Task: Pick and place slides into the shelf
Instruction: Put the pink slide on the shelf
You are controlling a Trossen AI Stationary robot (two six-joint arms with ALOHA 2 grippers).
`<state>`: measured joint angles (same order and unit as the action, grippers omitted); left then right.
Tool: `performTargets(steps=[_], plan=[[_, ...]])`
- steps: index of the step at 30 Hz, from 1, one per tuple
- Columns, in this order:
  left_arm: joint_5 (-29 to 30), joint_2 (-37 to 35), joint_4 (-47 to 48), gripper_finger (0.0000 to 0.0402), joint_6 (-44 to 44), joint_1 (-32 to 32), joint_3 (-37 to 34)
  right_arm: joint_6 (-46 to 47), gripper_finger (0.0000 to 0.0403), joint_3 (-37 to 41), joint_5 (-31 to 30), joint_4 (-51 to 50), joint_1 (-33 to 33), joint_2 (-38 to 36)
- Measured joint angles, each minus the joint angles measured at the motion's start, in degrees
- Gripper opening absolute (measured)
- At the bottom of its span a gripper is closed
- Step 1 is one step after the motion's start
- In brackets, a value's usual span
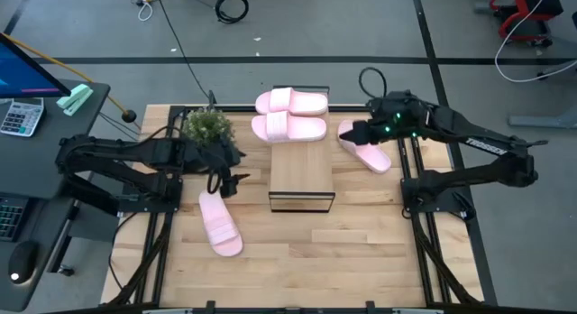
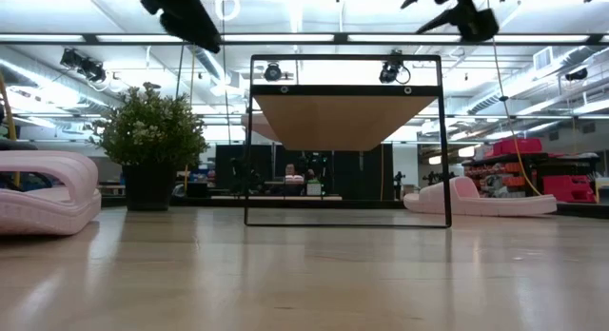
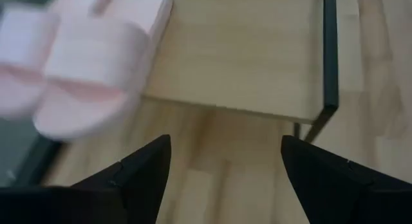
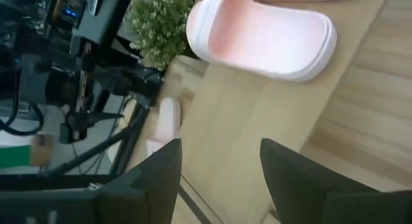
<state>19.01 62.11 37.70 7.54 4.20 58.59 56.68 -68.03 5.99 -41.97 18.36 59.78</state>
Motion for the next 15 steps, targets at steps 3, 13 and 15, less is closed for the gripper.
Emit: performTargets(steps=[3, 13, 15], plan=[[1.14, 0.0, 2.06, 0.0289, 6.86, 2.57, 0.0, 1.62, 0.0217, 0.0, -5.13, -3.13, -4.51, -1.0], [1.4, 0.02, 2.36, 0.0271, 25.42, 9.8, 0.0, 5.5, 0.0217, 0.0, -19.12, -14.7, -18.32, -2.77], [1.35, 0.03, 2.52, 0.0268, 27.58, 11.61, 0.0, 6.23, 0.0217, 0.0, -21.16, -15.19, -21.75, -3.12]])
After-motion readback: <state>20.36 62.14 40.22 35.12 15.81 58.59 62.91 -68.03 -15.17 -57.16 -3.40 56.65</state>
